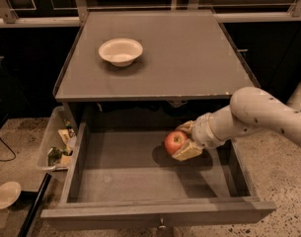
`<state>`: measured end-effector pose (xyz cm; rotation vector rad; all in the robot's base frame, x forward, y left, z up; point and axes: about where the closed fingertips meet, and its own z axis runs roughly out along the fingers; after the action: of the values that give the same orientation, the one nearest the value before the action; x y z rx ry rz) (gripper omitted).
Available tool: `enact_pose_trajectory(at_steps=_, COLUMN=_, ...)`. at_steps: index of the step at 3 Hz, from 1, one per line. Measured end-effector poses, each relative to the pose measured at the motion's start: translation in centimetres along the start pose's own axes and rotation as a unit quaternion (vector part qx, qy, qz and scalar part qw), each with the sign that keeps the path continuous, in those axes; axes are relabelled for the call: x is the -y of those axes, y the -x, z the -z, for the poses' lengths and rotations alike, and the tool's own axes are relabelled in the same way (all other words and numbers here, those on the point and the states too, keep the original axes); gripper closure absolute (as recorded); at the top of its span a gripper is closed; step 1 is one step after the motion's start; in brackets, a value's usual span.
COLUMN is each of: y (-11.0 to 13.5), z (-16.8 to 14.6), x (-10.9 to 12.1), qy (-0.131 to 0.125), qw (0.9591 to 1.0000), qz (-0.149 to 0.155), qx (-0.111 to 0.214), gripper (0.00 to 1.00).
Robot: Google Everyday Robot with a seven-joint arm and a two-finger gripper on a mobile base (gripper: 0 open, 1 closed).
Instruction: Pick apple from top drawer and place on counter
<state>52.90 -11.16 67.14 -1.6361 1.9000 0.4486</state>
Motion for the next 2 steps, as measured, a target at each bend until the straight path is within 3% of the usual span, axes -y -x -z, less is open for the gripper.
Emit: enact_pose_trajectory(at_steps=2, y=5.5, z=9.4, x=2.0, qy=-0.023, qw=0.9982, qz=0.054, qx=-0.015, gripper=1.00)
